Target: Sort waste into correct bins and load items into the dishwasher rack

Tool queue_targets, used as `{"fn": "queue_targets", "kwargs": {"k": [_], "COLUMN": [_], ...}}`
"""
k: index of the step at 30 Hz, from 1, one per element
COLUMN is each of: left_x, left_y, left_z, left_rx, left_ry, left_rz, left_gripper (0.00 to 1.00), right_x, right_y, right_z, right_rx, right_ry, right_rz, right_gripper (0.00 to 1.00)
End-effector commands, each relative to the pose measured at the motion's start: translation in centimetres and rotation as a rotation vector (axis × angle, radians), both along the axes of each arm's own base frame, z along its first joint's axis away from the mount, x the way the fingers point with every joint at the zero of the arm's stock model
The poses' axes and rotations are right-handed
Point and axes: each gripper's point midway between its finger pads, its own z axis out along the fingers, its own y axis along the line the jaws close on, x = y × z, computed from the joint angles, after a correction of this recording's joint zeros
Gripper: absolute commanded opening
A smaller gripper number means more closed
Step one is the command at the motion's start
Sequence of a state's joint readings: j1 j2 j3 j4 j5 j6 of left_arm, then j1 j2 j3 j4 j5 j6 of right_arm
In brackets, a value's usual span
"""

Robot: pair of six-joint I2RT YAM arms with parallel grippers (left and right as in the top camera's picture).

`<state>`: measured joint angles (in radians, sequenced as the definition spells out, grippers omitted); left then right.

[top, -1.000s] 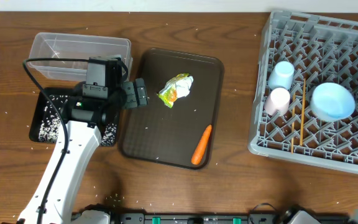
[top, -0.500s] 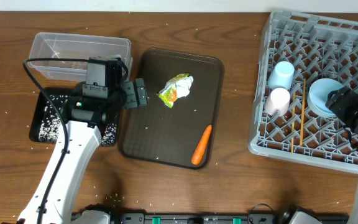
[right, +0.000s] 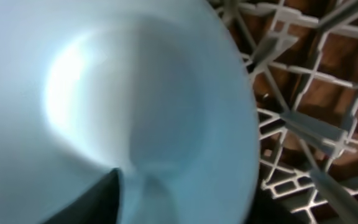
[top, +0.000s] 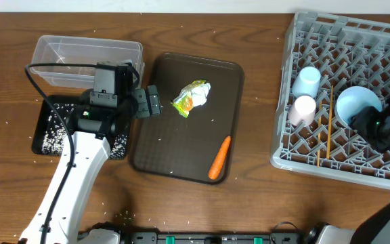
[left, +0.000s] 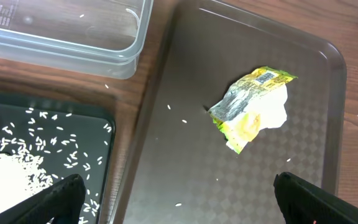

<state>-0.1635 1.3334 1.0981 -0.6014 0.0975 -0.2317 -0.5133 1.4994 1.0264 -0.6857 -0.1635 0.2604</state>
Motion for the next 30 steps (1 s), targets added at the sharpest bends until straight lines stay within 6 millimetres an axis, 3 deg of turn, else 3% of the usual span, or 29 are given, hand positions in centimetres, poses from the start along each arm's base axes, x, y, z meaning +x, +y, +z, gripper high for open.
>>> {"fn": "queue_targets", "kwargs": {"k": [1, 3, 5, 10, 15, 21, 27, 30], "left_x": [0.2, 0.2, 0.2, 0.2, 0.2, 0.2, 0.2, 0.2], "left_y": [0.2, 0.2, 0.2, 0.2, 0.2, 0.2, 0.2, 0.2], "left_z": [0.0, 0.0, 0.0, 0.0, 0.0, 0.0, 0.0, 0.0], "left_rx": [0.005, 0.005, 0.005, 0.005, 0.005, 0.005, 0.005, 0.005], "left_ry": [0.000, 0.000, 0.000, 0.000, 0.000, 0.000, 0.000, 0.000], "left_rz": [0.007, 0.007, 0.007, 0.007, 0.007, 0.007, 0.007, 0.007], "left_gripper": [0.98, 0.98, 0.98, 0.98, 0.98, 0.98, 0.98, 0.98], "right_x": [-0.1, 0.2, 0.5, 1.0, 0.7, -0.7, -0.3, 0.9], "right_y": [-0.5, -0.7, -0.8, -0.9, -1.5, -3.6, -5.3, -5.6], "right_z": [-0.9, -0.6, 0.0, 3.2, 8.1, 14.3, 18.4, 19.5], "right_rx": [0.015, 0.007, -0.006, -0.052, -0.163, -0.429, -0.703, -0.841], "right_ry": [0.016, 0.002, -0.024, -0.119, -0.221, -0.265, -0.272, -0.265], "right_rz": [-0.009, -0.009, -0.009, -0.003, -0.008, -0.132, -0.299, -0.351], "right_gripper": [0.30, 0.10, 0.01, 0.01, 0.01, 0.01, 0.01, 0.01]}}
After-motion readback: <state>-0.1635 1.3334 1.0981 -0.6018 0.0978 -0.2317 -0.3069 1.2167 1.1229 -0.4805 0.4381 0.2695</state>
